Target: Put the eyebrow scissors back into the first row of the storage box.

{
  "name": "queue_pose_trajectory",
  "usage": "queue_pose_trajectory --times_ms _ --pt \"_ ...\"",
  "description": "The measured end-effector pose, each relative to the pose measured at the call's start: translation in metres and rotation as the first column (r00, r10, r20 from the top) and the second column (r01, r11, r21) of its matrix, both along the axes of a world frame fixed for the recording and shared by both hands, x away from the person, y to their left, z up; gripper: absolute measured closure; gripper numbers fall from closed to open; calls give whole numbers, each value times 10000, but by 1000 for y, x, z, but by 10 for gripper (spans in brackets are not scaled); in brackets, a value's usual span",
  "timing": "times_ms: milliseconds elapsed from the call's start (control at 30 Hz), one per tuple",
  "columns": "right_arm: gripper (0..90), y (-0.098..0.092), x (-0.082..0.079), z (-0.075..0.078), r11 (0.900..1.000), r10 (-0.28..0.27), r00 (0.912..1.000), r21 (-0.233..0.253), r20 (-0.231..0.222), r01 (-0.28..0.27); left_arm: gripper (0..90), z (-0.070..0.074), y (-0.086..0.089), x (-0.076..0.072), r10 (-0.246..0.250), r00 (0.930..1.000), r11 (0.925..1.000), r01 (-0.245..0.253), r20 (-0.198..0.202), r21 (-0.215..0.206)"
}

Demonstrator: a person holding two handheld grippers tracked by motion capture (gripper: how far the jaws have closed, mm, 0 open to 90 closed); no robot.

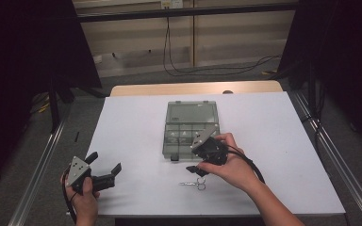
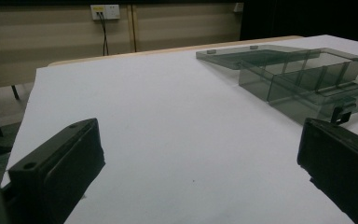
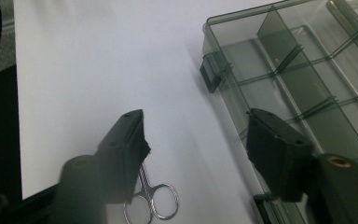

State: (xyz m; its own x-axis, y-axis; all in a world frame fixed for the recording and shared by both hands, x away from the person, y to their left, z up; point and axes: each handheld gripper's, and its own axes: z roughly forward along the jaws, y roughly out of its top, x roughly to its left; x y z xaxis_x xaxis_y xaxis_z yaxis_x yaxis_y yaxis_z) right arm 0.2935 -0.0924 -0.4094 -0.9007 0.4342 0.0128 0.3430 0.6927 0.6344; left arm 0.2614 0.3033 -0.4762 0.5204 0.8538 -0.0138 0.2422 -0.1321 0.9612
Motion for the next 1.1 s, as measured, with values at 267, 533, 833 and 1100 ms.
queue_pose_trajectory --times_ms 267,533,833,1100 --pt "529 11 -1 -6 9964 589 9981 -601 -174 -598 0 0 0 0 9 10000 10000 -9 2 5" --pt "649 23 -3 -15 9835 1016 9912 -1411 -850 -1130 0 0 -1 0 42 10000 10000 -42 -63 -11" --pt "726 35 -3 -26 9664 1421 9740 -1881 -1763 -1750 0 0 0 0 -18 10000 10000 18 -40 35" --pt "757 40 -4 -37 9441 1666 9610 -2454 -2207 -2200 0 0 0 1 5 10000 10000 -5 -40 -28"
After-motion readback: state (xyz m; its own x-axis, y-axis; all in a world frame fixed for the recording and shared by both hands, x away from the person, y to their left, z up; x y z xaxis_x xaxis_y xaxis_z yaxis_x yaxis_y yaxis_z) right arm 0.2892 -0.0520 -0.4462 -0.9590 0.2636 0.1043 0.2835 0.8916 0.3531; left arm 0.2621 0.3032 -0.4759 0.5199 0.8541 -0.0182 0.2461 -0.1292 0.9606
